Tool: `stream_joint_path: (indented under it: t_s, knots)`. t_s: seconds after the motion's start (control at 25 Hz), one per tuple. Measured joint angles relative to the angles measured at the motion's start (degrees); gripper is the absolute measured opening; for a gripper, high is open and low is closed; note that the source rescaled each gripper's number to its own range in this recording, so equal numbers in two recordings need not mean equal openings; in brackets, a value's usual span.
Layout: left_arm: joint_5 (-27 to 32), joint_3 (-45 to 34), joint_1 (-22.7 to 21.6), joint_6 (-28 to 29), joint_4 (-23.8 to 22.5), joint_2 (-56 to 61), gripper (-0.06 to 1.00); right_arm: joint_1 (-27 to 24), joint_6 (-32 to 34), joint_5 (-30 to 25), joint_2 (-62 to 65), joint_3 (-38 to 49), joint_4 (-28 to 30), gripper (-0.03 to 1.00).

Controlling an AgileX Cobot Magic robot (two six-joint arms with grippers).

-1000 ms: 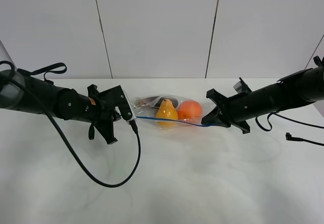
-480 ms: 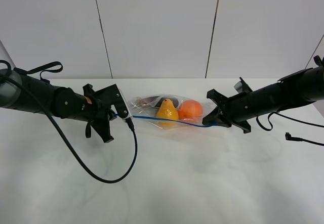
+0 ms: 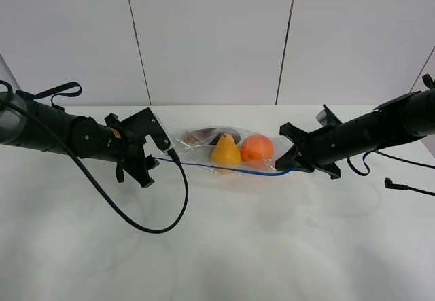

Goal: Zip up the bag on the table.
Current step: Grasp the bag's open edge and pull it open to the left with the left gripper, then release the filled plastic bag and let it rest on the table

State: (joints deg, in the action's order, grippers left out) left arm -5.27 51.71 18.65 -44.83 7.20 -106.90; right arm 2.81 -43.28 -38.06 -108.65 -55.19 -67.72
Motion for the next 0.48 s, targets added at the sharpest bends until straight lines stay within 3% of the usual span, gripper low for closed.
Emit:
stream_joint_path:
  t_s: [0.24, 0.48]
  knots:
    - [-0.5, 0.0, -1.8, 13.8, 12.5, 0.0, 0.67, 0.0, 0.0, 0.5, 0.0, 0.0, 0.4, 0.0]
    - [3.2, -0.1, -7.1, 16.6, 22.1, 0.0, 0.67, 0.0, 0.0, 0.7, 0.0, 0.0, 2.1, 0.0]
